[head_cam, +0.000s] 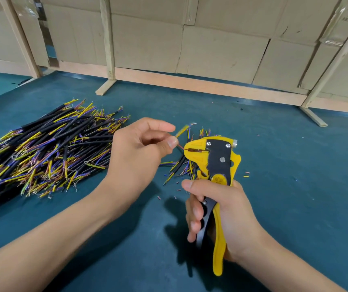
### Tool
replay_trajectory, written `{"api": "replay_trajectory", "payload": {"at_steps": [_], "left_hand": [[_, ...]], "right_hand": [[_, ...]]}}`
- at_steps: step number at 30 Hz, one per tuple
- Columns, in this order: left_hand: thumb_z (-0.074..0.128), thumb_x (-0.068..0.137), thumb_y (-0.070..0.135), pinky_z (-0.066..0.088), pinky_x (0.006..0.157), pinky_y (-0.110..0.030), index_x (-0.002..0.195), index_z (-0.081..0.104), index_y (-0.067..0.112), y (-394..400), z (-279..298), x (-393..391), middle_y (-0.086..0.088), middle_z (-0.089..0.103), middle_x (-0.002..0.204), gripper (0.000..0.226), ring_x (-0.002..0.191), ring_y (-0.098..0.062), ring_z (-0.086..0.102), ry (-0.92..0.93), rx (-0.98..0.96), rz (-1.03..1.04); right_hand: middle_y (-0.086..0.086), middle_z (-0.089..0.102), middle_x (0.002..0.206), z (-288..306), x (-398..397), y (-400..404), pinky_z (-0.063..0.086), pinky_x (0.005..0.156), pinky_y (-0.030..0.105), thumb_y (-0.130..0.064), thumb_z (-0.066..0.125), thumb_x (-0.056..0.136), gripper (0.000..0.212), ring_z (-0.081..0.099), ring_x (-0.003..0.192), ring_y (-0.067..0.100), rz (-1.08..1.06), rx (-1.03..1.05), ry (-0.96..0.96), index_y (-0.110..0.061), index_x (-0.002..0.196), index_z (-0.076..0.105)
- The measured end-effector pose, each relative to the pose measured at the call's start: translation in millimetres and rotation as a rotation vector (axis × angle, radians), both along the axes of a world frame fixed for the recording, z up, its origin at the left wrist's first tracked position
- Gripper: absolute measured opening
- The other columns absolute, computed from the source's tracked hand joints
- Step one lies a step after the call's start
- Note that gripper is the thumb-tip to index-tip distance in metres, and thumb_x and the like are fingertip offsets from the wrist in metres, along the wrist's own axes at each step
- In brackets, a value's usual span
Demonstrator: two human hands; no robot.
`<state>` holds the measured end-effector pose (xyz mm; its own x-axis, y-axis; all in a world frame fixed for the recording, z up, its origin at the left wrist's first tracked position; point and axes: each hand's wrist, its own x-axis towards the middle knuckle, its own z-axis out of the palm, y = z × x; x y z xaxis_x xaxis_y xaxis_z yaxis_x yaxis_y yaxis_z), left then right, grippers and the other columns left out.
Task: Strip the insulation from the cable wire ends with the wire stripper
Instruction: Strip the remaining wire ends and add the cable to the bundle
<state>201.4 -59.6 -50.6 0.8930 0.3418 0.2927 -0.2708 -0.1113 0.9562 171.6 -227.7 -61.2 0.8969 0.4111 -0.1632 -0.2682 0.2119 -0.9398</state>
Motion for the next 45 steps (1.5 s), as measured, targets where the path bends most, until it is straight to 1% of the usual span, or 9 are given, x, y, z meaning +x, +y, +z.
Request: {"api": "replay_trajectory", "payload": {"at_steps": [4,8,12,15,19,23,30,38,45], "left_hand": [[0.066,0.092,0.005,0.043,0.055,-0.020,0.100,0.070,0.024,64,10,17,0.012,0.073,0.073,0.020,0.068,-0.008,0.059,-0.036,-0.066,0.268],[0.072,0.091,0.021,0.054,0.079,-0.027,0.101,0.069,0.034,64,-5,13,0.018,0.075,0.090,0.017,0.081,-0.001,0.069,-0.112,0.337,0.253],[0.072,0.092,0.017,0.050,0.084,-0.010,0.097,0.068,0.033,46,-19,13,0.020,0.073,0.093,0.017,0.090,0.006,0.067,-0.185,0.538,0.209],[0.073,0.091,0.013,0.052,0.085,-0.019,0.098,0.071,0.025,44,-24,11,0.011,0.072,0.095,0.014,0.090,-0.003,0.067,-0.245,0.618,0.198],[0.074,0.090,0.008,0.045,0.081,-0.010,0.098,0.073,0.014,41,-24,8,0.012,0.067,0.094,0.010,0.087,-0.007,0.062,-0.352,0.757,0.221],[0.074,0.090,0.007,0.049,0.078,-0.020,0.097,0.073,0.010,39,-24,7,0.009,0.067,0.093,0.008,0.086,-0.015,0.063,-0.406,0.797,0.196],[0.076,0.089,0.010,0.043,0.079,-0.016,0.093,0.074,0.010,36,-23,4,0.006,0.065,0.091,0.004,0.084,-0.005,0.059,-0.501,0.824,0.087],[0.066,0.095,0.024,0.045,0.060,-0.033,0.094,0.070,0.019,23,-17,-5,0.012,0.063,0.088,0.006,0.078,-0.017,0.060,-0.442,0.705,-0.007],[0.049,0.100,0.030,0.036,0.060,-0.010,0.107,0.051,0.030,25,-22,-5,0.014,0.060,0.093,0.008,0.067,-0.008,0.051,-0.375,0.718,-0.050]], "right_hand": [[0.013,0.041,0.049,7,4,-13,0.049,0.046,0.038,-0.017,0.072,0.073,0.032,0.044,0.038,0.027,-0.017,0.088,0.004,-0.009,0.053,0.048],[0.015,0.050,0.061,13,10,-12,0.054,0.055,0.046,-0.015,0.070,0.072,0.014,0.052,0.051,0.031,0.110,0.161,0.126,-0.001,0.070,0.068],[0.016,0.056,0.079,5,14,-18,0.057,0.075,0.054,-0.009,0.070,0.073,0.043,0.065,0.076,0.039,0.179,0.258,0.321,0.010,0.112,0.070],[0.015,0.055,0.094,6,18,-22,0.049,0.093,0.069,-0.016,0.075,0.079,0.051,0.064,0.101,0.047,0.189,0.325,0.352,-0.006,0.128,0.068],[0.011,0.046,0.109,7,20,-22,0.053,0.088,0.062,-0.042,0.073,0.086,0.047,0.060,0.097,0.041,0.142,0.346,0.258,-0.034,0.132,0.067],[0.002,0.057,0.092,8,17,-17,0.057,0.073,0.052,-0.053,0.064,0.090,0.044,0.059,0.078,0.026,0.075,0.349,0.174,-0.036,0.130,0.068],[0.001,0.034,0.070,8,22,-20,0.056,0.066,0.046,-0.012,0.071,0.074,0.052,0.026,0.066,0.022,0.077,0.293,0.145,-0.020,0.125,0.072],[0.008,0.048,0.076,5,16,-20,0.056,0.066,0.047,-0.012,0.067,0.080,0.031,0.055,0.071,0.026,0.297,0.138,0.139,-0.001,0.108,0.075],[0.016,0.055,0.077,6,12,-20,0.057,0.066,0.049,-0.008,0.063,0.080,0.005,0.059,0.069,0.033,0.312,0.117,0.084,-0.004,0.077,0.064]]}}
